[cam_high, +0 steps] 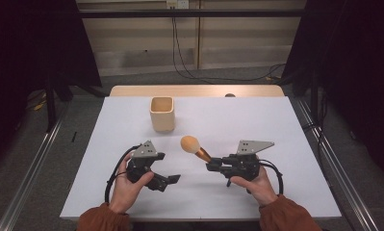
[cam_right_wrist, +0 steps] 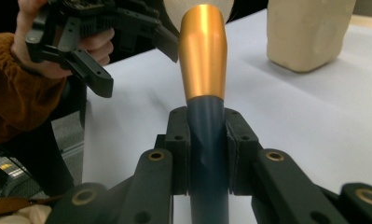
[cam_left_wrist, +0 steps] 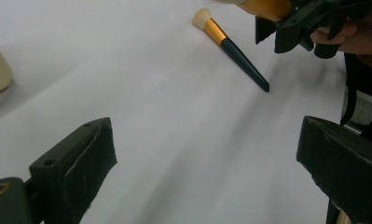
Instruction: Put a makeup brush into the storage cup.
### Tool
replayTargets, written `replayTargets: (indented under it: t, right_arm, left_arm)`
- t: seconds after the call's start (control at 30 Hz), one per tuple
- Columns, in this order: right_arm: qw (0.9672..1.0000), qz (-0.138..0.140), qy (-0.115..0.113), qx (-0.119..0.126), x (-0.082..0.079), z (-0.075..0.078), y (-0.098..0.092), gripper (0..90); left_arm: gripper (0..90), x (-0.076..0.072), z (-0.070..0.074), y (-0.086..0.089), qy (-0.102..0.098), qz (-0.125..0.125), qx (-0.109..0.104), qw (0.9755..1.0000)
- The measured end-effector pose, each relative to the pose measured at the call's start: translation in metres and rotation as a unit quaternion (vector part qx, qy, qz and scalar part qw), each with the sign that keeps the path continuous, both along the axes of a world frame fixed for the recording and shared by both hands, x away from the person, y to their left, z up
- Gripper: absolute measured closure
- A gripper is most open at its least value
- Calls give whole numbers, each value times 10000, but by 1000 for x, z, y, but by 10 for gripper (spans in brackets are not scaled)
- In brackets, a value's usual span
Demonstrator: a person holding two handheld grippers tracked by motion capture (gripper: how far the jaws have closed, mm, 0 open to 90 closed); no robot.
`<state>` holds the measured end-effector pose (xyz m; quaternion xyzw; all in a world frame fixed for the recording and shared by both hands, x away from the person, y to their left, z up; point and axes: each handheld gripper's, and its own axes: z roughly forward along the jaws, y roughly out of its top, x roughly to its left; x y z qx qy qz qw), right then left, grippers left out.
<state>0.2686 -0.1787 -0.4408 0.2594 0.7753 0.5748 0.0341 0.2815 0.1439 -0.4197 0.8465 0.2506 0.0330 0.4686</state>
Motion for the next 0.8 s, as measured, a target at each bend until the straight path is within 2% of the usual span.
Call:
replayTargets:
  t: [0.07, 0.13, 0.17, 0.2, 0.37, 0.53, 0.6, 0.67, 0.8]
  right_arm:
    - [9999, 6, -91, 146, -1, 0, 0, 754]
    - [9996, 14, -156, 226, -1, 1, -1, 754]
    - [9994, 30, -182, 291, -1, 1, -1, 754]
    - [9993, 31, -191, 320, -1, 1, -2, 754]
    - [9984, 63, -232, 519, 0, 2, -3, 754]
    - [9977, 146, -296, 587, 0, 3, -3, 754]
    - [9976, 163, -294, 610, 0, 3, -3, 754]
    - [9976, 145, -285, 614, 0, 3, -4, 754]
    - [9975, 161, -304, 622, 0, 4, -4, 754]
  left_arm:
    - [44, 0, 0, 0, -17, -22, -31, 10000]
    - [43, 1, -1, -1, -10, 3, -193, 9998]
    - [43, 2, -1, -1, -37, -3, -183, 9998]
    - [43, 2, -1, -2, -90, -16, -186, 9998]
    - [37, 2, 0, -5, -373, 5, -497, 9981]
    - [35, 2, 0, -11, -286, -122, -761, 9966]
    - [40, 2, 0, -15, -234, -202, -750, 9967]
    - [50, 1, 1, -19, -262, -145, -822, 9962]
    - [61, 3, 0, -26, -302, -252, -1028, 9939]
